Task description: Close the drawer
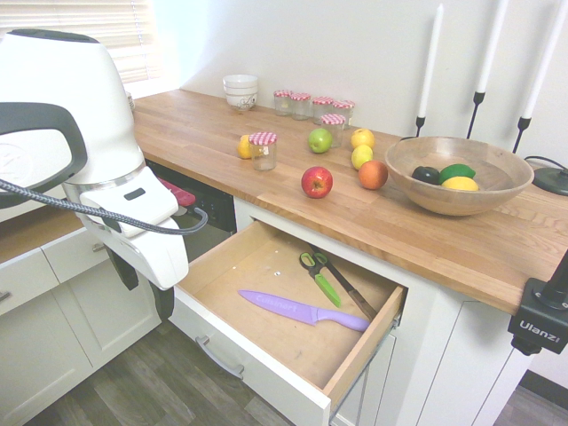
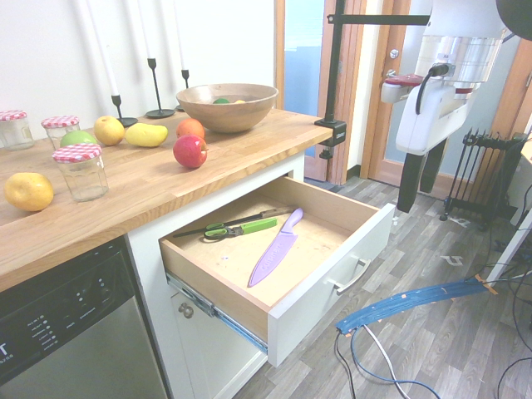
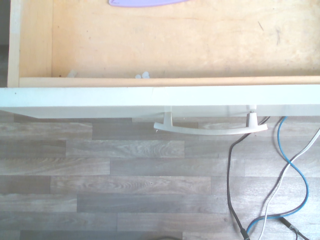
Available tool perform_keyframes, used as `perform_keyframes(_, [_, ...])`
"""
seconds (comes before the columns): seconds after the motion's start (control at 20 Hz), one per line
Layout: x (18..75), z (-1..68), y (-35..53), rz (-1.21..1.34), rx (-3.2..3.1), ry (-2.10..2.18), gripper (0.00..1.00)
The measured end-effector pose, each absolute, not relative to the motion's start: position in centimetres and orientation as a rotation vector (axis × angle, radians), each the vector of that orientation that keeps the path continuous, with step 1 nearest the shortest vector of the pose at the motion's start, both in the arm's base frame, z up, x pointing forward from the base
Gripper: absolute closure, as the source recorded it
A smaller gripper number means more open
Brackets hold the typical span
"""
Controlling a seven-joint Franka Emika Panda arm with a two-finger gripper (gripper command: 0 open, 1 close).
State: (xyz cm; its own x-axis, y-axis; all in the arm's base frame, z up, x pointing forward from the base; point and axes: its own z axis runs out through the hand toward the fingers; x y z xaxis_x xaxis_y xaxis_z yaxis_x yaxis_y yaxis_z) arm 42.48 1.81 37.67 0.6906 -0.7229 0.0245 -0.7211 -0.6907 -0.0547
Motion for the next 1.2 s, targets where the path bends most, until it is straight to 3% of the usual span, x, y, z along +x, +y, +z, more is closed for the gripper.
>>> perform_keyframes(0.25, [42.5,35.9,1.7,-0.072,-2.871,1.208,0.0])
perform_keyframes(1.2, [44.7,18.1,0.1,0.073,-2.945,1.244,0.0])
